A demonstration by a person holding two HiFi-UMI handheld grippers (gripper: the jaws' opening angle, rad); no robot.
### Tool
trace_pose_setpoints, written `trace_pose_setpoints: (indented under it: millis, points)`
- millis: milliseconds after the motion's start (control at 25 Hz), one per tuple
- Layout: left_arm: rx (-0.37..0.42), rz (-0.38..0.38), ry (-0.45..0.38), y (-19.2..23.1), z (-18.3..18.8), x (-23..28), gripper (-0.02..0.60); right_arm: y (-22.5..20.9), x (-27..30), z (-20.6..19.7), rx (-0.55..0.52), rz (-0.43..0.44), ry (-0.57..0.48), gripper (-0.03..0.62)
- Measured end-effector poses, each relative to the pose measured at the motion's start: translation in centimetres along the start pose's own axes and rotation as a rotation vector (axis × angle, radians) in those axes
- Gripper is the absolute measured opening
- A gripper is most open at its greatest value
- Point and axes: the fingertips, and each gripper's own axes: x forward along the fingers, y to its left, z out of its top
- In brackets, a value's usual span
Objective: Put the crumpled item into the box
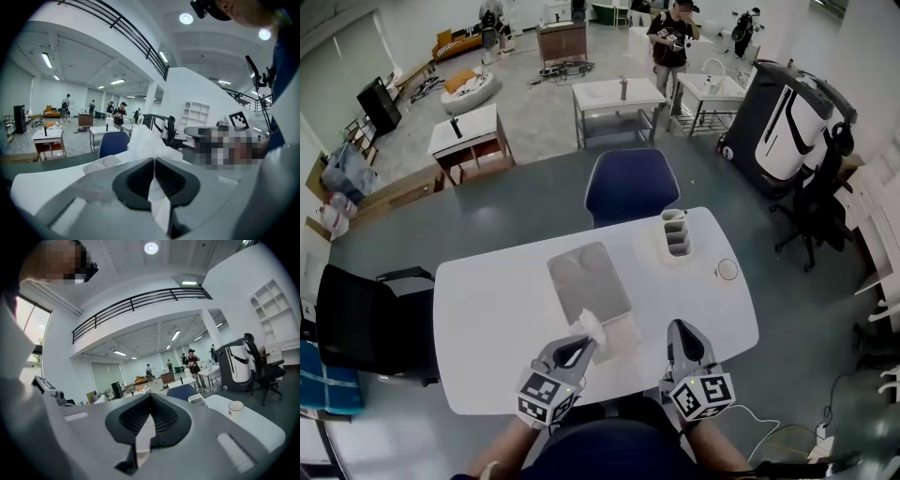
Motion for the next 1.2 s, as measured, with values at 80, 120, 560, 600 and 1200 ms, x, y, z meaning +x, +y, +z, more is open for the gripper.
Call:
trace_pose_setpoints:
  millis: [80, 120, 560, 600, 1200]
  points:
    - [-0.002, 0.014, 0.028, -0.2, -0.9, 1.0, 0.014, -0.4, 0.8, 0.2, 0.005, 0.033, 0.005, 0.002]
    - [0.001, 0.027, 0.043, -0.2, -1.4, 1.5, 0.015, -0.6, 1.2, 0.2, 0.008, 0.046, 0.009, 0.002]
    - [0.108, 0.081, 0.235, -0.9, -6.5, 5.4, 0.015, -4.1, 1.9, -0.4, 0.069, 0.085, 0.037, 0.002]
    - [0.119, 0.079, 0.252, -0.9, -6.7, 5.8, 0.015, -4.4, 1.8, -0.5, 0.074, 0.082, 0.039, 0.002]
    - [0.24, 0.089, 0.398, -0.4, -13.3, 8.4, 0.015, -6.1, 1.5, -3.4, 0.112, 0.046, 0.111, 0.002]
